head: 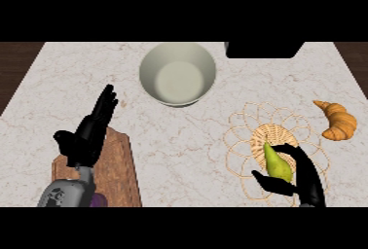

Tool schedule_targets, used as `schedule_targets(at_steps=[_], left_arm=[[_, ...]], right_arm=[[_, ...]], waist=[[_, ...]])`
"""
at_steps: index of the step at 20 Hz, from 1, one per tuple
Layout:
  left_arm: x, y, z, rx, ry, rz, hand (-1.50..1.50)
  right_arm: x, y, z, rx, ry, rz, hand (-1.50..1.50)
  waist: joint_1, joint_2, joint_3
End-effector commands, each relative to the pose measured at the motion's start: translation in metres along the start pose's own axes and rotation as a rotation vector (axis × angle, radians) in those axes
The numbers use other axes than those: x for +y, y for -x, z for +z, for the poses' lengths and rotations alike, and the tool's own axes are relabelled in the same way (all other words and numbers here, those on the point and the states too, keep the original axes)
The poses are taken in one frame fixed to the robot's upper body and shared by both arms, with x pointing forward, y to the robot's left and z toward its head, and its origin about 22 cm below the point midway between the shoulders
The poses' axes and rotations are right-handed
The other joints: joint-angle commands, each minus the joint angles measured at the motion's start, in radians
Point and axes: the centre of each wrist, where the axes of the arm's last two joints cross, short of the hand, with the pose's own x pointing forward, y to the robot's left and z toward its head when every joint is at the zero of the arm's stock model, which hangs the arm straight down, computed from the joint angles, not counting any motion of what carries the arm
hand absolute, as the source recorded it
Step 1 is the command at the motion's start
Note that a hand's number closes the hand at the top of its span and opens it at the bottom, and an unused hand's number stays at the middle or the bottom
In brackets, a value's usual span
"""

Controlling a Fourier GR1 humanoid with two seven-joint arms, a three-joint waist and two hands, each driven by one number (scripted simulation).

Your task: Pick the pear from the placemat and place it in the bowl

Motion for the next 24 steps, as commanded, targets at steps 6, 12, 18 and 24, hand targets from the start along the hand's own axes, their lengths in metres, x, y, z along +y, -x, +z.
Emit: schedule_targets(at_steps=[6, 12, 18, 24], left_arm=[[0.006, -0.016, 0.001, -0.018, 0.000, -0.018, 0.00], [-0.020, -0.013, -0.007, -0.036, 0.103, 0.001, 0.00], [-0.039, -0.023, -0.018, -0.050, 0.153, 0.004, 0.00], [-0.043, -0.021, -0.017, -0.037, 0.171, 0.003, 0.00]], right_arm=[[0.025, 0.001, -0.002, -0.079, -0.063, -0.010, 1.50], [0.092, -0.139, 0.011, -0.254, -0.108, -0.090, 1.50], [0.100, -0.224, 0.014, -0.456, 0.012, -0.180, 1.50], [0.112, -0.282, 0.012, -0.596, 0.193, -0.141, 1.50]], waist=[[0.005, 0.001, 0.006], [0.127, 0.016, 0.008], [0.176, 0.023, 0.006], [0.180, 0.011, -0.001]])
